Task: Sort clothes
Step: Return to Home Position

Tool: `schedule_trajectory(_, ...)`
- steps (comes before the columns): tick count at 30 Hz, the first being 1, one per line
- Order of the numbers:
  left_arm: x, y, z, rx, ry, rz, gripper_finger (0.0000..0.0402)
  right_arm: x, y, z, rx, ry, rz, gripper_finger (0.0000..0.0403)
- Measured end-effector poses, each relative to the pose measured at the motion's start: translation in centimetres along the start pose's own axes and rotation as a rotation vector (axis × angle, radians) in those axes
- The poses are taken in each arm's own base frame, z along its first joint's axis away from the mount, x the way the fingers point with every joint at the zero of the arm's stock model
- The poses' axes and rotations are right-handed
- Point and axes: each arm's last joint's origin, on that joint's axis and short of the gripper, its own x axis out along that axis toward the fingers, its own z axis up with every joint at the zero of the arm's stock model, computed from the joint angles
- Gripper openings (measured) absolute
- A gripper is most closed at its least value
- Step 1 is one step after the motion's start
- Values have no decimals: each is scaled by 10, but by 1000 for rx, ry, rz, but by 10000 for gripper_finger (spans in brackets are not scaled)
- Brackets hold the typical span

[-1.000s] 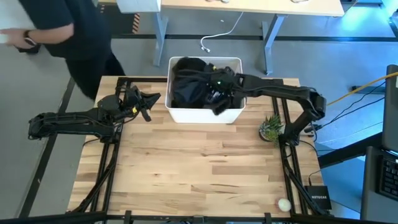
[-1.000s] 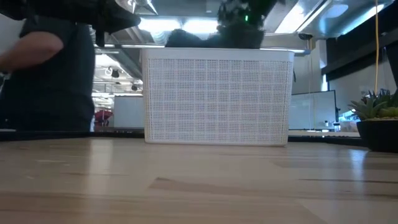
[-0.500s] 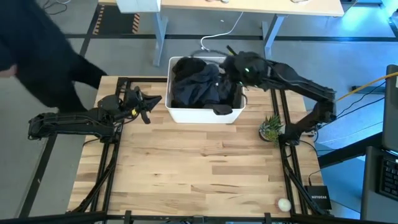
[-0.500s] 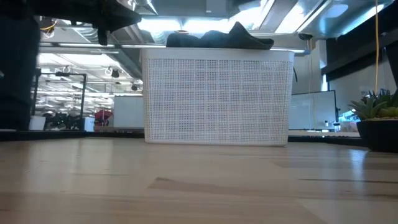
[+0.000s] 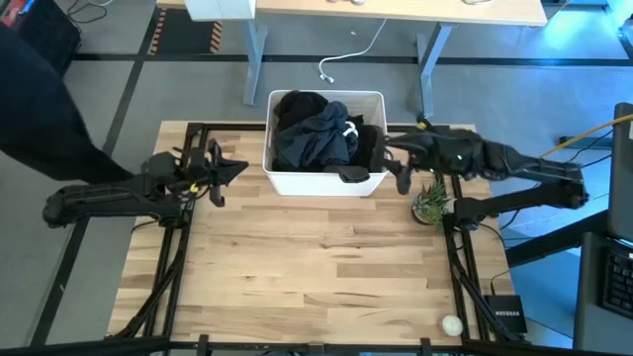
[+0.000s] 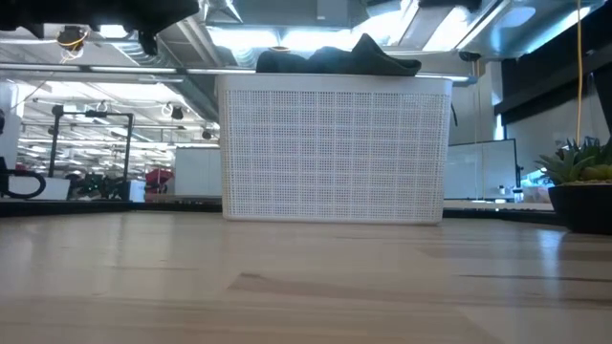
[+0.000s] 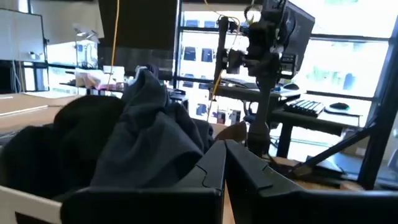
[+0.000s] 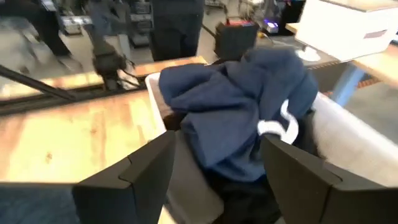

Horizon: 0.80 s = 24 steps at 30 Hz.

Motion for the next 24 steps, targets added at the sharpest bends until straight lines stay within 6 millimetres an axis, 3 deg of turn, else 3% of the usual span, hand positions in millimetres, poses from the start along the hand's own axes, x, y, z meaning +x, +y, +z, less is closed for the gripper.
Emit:
schedule_trajectory(5,-5,0,-11,53,19,-19,3,-12,-5,-56,74,-75,91,217)
schedule_trajectory(10,-5,-1,-15,73,41,-68,3,-15,-9,-103,113,-92,130,141)
schedule_trajectory(17,-7,0,-27,1,154,-55,1,-21,-13,-143,135,-167,162,18)
schedule_trajectory(19,-7,1,-33,-29,143,-54,2,-22,-14,-151,140,-195,178,9)
schedule_trajectory(24,-12,3,-54,-76,140,-51,1,-27,-16,-165,177,-243,214,31)
